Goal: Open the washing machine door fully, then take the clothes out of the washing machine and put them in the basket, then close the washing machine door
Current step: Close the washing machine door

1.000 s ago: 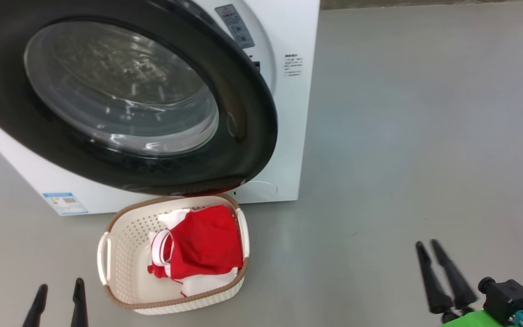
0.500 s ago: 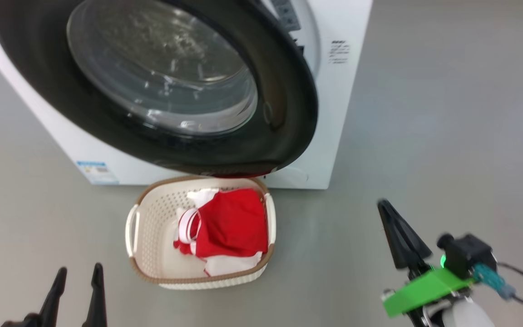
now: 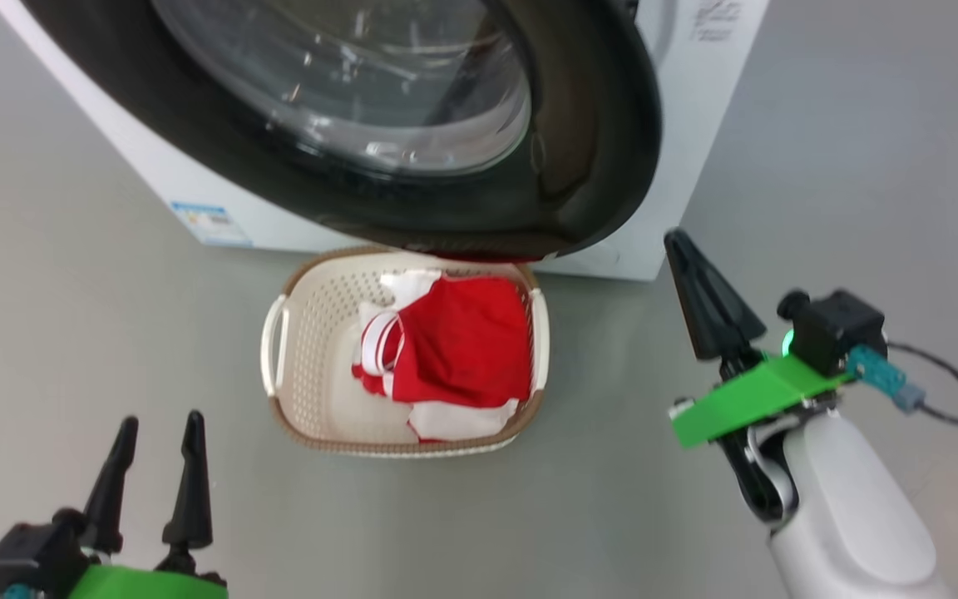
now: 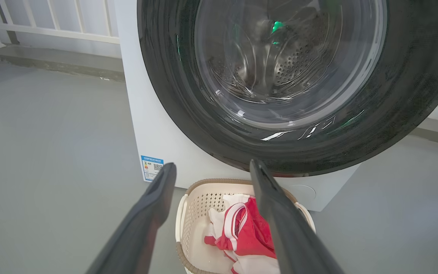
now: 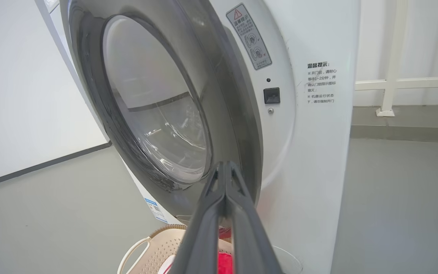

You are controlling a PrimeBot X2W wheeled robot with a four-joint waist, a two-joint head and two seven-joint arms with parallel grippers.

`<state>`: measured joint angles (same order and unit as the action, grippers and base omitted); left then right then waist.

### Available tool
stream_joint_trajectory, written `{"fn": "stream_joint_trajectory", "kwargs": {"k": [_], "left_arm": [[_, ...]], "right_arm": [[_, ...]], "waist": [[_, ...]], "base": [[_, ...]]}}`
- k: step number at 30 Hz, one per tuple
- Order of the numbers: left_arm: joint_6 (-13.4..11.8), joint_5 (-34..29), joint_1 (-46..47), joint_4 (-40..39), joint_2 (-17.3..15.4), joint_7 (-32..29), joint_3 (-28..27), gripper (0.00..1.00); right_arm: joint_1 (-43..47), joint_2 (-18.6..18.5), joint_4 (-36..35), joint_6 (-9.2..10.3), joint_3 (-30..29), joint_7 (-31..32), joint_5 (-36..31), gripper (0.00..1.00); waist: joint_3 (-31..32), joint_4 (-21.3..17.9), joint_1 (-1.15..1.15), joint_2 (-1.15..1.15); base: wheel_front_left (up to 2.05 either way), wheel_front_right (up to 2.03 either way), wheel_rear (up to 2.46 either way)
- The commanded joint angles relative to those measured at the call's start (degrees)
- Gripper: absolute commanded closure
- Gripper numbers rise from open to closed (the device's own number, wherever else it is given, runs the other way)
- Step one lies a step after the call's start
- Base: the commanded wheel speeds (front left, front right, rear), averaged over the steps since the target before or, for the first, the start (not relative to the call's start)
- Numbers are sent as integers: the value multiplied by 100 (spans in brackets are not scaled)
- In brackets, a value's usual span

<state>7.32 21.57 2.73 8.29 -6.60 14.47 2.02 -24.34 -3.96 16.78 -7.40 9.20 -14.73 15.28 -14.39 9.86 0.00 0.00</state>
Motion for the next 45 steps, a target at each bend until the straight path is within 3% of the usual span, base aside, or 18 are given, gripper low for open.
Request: {"fn": "stream_joint_trajectory", "kwargs": {"k": [1, 15, 45], "left_arm": [[17, 71, 215, -145, -80, 52, -168, 0], [17, 259, 756, -185, -71, 52, 51, 0], [17, 528, 1427, -234, -161, 52, 336, 0]], "right_arm": [[-213, 76, -80, -9, 173, -27, 73, 100], [-1192, 105, 235, -9, -55, -27, -44, 100], [-2722, 108, -46, -9, -920, -27, -258, 100]], "waist": [[-274, 184, 0, 0], [-1011, 459, 0, 0], [-2093, 816, 0, 0]], "base": [[0, 0, 0], [0, 0, 0], [0, 0, 0]]}}
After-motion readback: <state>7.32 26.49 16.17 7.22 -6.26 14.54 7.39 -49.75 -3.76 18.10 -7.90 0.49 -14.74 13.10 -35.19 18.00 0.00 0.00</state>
